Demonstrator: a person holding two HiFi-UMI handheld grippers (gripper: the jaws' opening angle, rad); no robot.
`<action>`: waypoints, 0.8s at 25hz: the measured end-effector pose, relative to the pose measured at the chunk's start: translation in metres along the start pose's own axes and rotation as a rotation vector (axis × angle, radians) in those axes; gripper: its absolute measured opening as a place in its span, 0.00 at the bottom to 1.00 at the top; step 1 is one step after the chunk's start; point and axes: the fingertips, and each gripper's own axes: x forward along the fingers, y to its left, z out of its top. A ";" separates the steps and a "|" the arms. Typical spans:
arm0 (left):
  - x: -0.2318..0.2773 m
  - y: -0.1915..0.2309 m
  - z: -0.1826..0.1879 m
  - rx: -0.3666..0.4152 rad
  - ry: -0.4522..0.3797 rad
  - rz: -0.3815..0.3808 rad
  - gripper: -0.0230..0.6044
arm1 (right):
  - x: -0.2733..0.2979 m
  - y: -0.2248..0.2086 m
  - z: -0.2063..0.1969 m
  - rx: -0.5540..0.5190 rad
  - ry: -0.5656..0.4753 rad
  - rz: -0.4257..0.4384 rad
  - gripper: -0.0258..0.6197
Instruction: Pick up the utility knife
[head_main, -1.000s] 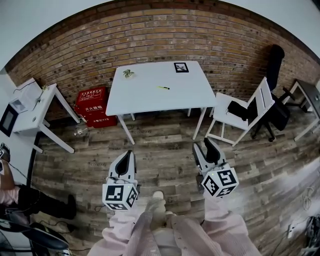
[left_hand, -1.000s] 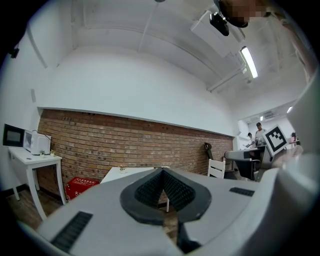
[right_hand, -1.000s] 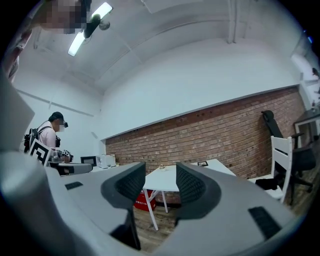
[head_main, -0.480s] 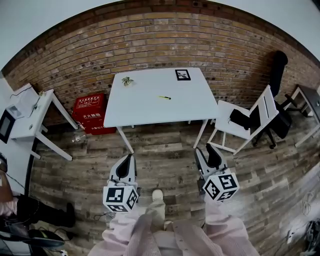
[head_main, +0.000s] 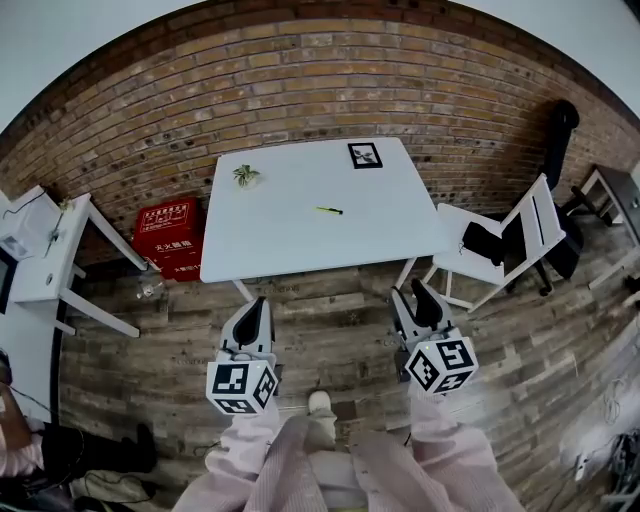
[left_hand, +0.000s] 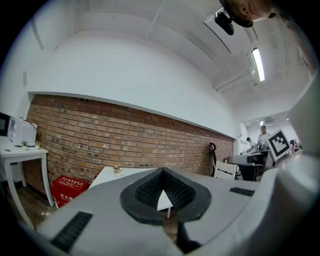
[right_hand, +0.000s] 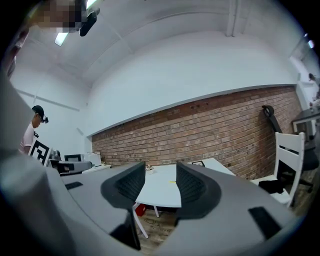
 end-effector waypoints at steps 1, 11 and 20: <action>0.008 0.004 0.001 -0.004 0.003 -0.006 0.02 | 0.009 -0.001 0.000 0.003 0.003 0.000 0.31; 0.065 0.055 0.002 -0.034 0.017 -0.028 0.02 | 0.084 -0.002 -0.007 -0.002 0.038 -0.002 0.31; 0.089 0.072 -0.001 -0.048 0.030 -0.039 0.02 | 0.119 -0.001 -0.010 0.001 0.057 0.010 0.31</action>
